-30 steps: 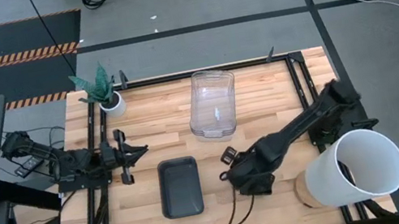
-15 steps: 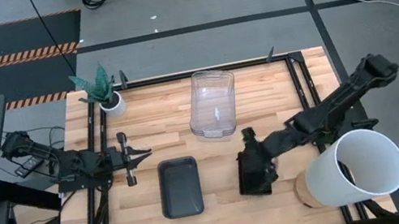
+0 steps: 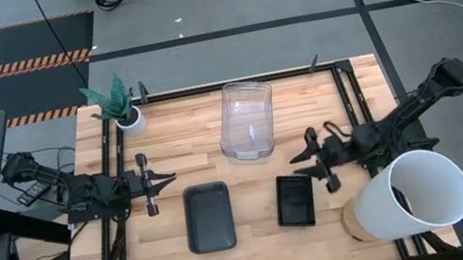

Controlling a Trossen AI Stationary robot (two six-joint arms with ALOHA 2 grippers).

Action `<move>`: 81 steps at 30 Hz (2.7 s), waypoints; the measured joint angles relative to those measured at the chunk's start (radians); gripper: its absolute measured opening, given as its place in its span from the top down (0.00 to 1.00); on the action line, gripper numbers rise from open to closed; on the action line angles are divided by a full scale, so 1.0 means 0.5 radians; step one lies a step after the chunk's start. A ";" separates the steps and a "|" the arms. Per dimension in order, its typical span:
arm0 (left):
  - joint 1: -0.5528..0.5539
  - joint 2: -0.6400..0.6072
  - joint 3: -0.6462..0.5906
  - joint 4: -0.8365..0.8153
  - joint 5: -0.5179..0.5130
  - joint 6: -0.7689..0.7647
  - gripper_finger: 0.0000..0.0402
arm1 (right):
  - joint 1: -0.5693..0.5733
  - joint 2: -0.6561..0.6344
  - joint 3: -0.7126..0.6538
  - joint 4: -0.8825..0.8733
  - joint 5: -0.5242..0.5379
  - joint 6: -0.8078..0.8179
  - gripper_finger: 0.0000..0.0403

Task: Stack baskets by color
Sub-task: Return to Home Position

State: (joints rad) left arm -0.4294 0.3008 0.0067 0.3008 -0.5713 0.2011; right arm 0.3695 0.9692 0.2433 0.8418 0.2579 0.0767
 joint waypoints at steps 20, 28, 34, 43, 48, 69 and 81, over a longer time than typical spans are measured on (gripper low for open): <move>0.000 0.000 0.000 -0.008 0.000 0.000 0.91 | 0.018 -0.021 -0.475 0.798 0.110 0.069 0.64; 0.000 0.000 0.000 -0.009 0.000 0.000 0.93 | 0.018 -0.019 -0.475 0.784 -0.033 0.179 0.64; 0.000 0.000 0.000 -0.009 0.000 0.000 0.91 | 0.018 -0.019 -0.475 0.784 -0.033 0.209 0.64; 0.000 0.000 0.000 -0.009 0.000 0.000 0.92 | 0.018 -0.019 -0.475 0.783 -0.033 0.209 0.64; 0.000 0.000 0.000 -0.009 0.000 0.000 0.93 | 0.018 -0.019 -0.475 0.783 -0.033 0.209 0.64; 0.000 0.000 0.000 -0.009 0.000 0.000 0.94 | 0.018 -0.018 -0.475 0.783 -0.033 0.209 0.64; 0.000 0.000 0.000 -0.009 0.000 0.000 0.91 | 0.018 -0.018 -0.475 0.783 -0.033 0.209 0.64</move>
State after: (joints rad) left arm -0.4292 0.3008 0.0067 0.2962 -0.5713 0.2009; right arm 0.3782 0.9600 0.0059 1.2331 0.2413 0.1811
